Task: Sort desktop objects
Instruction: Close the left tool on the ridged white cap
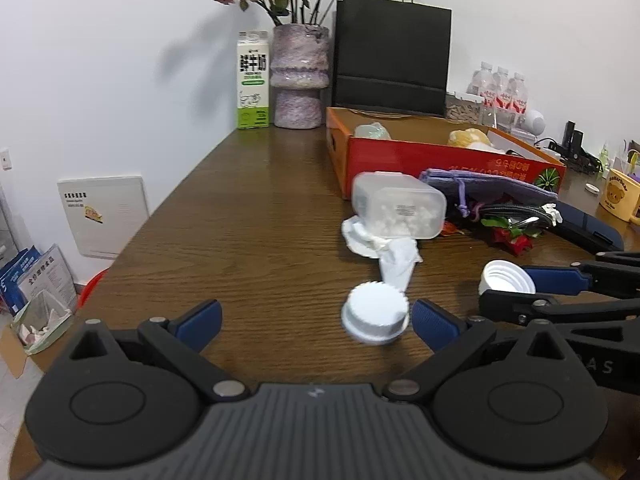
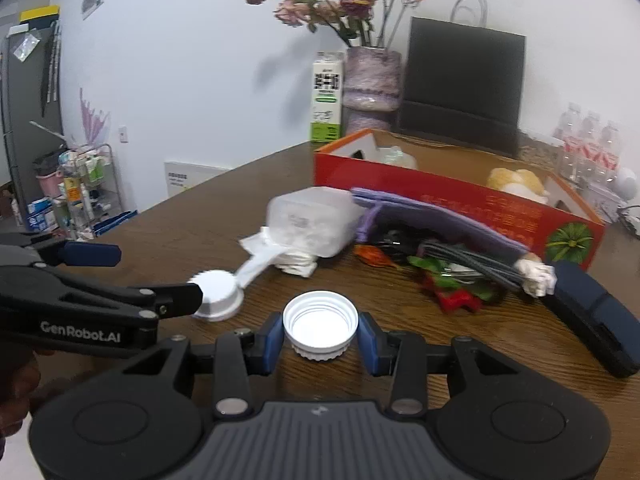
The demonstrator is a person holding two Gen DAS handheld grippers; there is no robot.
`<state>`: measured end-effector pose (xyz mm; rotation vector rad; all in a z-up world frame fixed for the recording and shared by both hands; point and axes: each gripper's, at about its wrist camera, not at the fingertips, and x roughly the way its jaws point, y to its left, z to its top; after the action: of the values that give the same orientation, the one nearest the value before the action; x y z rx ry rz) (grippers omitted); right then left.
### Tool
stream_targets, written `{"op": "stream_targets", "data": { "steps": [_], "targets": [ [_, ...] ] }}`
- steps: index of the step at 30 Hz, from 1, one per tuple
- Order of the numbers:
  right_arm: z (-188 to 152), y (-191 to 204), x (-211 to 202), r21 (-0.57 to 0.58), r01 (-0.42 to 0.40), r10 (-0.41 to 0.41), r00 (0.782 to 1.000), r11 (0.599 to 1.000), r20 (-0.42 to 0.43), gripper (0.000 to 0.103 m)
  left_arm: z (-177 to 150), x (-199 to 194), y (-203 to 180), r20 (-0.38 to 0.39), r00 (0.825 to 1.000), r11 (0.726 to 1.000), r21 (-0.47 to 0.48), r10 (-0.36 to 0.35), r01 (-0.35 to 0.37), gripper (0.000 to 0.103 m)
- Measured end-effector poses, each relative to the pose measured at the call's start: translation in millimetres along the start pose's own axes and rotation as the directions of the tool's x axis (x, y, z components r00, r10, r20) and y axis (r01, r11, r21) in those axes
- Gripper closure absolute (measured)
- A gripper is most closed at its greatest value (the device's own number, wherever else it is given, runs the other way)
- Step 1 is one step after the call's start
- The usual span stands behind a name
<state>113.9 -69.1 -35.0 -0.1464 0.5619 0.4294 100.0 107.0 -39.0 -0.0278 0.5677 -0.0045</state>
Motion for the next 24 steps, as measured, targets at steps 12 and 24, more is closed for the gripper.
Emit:
{"op": "stream_targets", "data": {
  "steps": [12,24],
  "targets": [
    [-7,-34,-3,0.059,0.043,-0.042,0.999,0.997,-0.005,0.064,7,24,-27,-0.059,0.998,1.000,0.025,0.013,-0.011,0.009],
    [-10,-53,-9,0.086,0.035,-0.036,0.999,0.996,0.007,0.064,8,21,-32,-0.059,0.998,1.000,0.002,0.015,-0.015,0.062]
  ]
}}
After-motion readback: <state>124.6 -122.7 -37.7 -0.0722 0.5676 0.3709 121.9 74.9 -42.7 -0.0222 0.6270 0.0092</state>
